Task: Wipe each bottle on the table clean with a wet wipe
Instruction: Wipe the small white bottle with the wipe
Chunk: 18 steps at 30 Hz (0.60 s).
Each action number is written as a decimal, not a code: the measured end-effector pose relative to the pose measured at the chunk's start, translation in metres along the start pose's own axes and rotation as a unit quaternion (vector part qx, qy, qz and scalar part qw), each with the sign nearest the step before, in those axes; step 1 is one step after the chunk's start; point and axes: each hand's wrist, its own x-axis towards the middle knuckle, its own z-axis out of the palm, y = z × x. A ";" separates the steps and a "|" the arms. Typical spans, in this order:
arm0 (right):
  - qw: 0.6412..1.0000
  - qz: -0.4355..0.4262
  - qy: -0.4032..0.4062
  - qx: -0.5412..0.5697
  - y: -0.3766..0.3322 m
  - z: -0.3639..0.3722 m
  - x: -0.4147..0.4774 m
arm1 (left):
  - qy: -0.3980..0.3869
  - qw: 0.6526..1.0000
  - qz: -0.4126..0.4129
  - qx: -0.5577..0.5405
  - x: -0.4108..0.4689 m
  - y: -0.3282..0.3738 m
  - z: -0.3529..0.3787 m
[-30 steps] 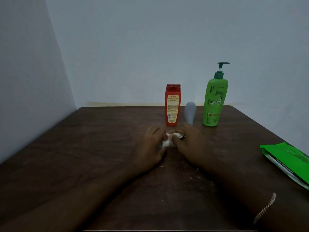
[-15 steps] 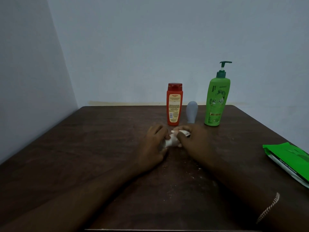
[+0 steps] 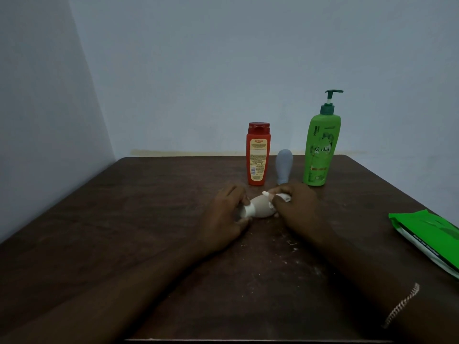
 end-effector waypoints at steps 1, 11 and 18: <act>1.000 -0.014 -0.016 -0.007 -0.005 0.003 -0.003 | 0.001 1.000 -0.002 -0.002 0.000 0.000 0.000; 0.971 -0.199 -0.105 -0.080 -0.014 -0.005 -0.014 | 0.006 0.996 -0.050 -0.077 0.000 -0.005 -0.005; 0.997 0.019 0.005 0.072 0.003 -0.006 0.003 | -0.002 1.000 0.008 -0.011 -0.001 -0.003 -0.003</act>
